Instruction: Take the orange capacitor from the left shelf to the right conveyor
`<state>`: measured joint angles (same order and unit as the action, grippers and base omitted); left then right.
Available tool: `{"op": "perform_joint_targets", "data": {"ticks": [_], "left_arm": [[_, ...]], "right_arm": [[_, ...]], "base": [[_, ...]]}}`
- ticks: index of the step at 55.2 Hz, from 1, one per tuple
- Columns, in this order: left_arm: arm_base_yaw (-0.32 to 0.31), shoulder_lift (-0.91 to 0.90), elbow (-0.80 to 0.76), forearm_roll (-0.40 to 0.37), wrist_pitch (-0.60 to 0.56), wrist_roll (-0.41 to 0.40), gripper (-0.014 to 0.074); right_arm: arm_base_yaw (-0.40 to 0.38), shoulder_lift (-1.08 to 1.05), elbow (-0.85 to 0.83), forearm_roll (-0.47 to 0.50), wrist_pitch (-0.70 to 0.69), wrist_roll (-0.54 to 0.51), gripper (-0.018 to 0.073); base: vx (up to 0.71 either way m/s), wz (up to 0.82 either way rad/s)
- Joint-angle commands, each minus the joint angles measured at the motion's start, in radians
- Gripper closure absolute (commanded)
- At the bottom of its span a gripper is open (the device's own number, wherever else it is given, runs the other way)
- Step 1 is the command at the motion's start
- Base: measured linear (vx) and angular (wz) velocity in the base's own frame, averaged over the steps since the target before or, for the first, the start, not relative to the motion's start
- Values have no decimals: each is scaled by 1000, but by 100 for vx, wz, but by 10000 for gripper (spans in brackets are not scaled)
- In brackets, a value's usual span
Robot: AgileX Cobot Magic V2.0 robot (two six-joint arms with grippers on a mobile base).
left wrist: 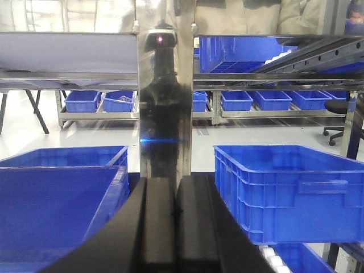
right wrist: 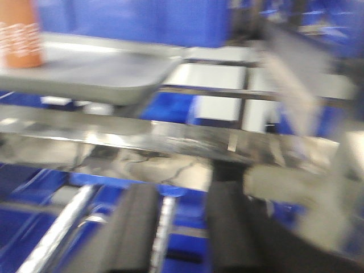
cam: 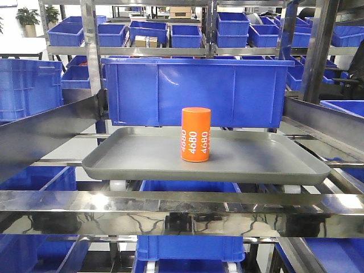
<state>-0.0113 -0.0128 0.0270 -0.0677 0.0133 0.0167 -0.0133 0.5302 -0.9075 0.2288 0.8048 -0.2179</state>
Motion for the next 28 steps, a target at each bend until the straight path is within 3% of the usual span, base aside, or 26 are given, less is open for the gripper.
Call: {"op": "perform_joint_targets", "data": {"ticks": [1,5,11,28], "left_arm": [[-5,-12,32,-7,-82,-6,602],[-5,-12,32,-7,-82,-6,602],[-5,-12,32,-7,-82,-6,602],[-5,-12,32,-7,-82,-6,602]], "right_arm": [[2,66,-51,122,-90,-137,36],[2,113,-69,208,-84,-221,-60],[2,185,-102,337,-66,-320,-131],[2,422,-263,596,5,-565,-111]], "base": [[0,0],[0,0],[0,0],[0,0]]}}
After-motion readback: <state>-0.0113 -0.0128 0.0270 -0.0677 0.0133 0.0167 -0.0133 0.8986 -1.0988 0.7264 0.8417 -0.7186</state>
